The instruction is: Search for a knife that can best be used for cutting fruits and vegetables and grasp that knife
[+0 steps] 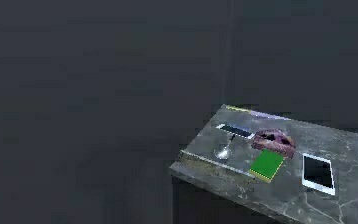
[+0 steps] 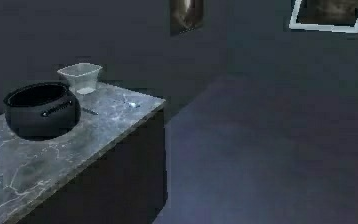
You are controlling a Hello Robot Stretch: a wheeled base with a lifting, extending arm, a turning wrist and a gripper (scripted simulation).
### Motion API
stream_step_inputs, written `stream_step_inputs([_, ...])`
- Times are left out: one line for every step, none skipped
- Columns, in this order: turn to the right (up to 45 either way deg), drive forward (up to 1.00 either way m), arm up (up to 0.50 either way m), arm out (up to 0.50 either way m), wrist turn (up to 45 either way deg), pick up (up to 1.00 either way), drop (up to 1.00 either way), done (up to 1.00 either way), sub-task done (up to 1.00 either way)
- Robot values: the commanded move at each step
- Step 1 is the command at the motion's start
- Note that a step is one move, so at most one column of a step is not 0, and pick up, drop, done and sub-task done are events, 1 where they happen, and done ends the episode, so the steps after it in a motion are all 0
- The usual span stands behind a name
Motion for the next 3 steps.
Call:
stream_step_inputs([45.0,0.00,0.00,0.00,0.0,0.00,0.00,0.00,0.00])
stream_step_inputs([45.0,0.00,0.00,0.00,0.0,0.00,0.00,0.00,0.00])
stream_step_inputs([27.0,0.00,0.00,0.00,0.0,0.00,0.00,0.00,0.00])
